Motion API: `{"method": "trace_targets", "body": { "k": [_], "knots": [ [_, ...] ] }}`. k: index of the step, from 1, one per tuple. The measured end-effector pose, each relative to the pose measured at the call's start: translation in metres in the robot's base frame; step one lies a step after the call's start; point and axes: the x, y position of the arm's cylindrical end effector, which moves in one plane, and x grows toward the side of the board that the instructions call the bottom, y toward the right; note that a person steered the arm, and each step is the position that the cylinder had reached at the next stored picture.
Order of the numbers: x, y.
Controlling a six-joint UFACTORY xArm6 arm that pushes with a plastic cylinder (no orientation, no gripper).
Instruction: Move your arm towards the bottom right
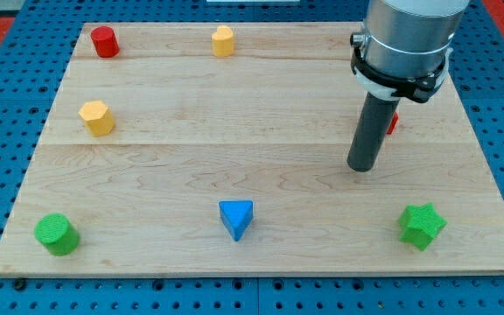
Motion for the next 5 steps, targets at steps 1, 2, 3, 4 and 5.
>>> {"method": "trace_targets", "body": {
  "k": [1,2,3,4,5],
  "knots": [
    [0.000,0.000],
    [-0.010,0.000],
    [-0.010,0.000],
    [-0.010,-0.001],
    [-0.004,0.028]
  ]
}}
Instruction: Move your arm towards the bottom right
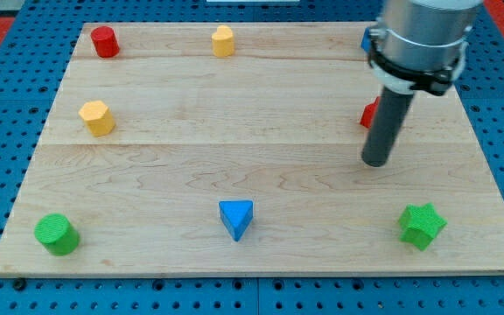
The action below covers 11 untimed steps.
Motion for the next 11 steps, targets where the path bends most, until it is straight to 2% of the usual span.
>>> {"method": "trace_targets", "body": {
  "k": [1,2,3,5,7,8,9,11],
  "knots": [
    [0.019,0.000],
    [0.024,-0.048],
    [0.026,-0.053],
    [0.020,0.049],
    [0.021,0.093],
    [0.065,0.144],
    [0.111,0.134],
    [0.109,0.058]
  ]
}}
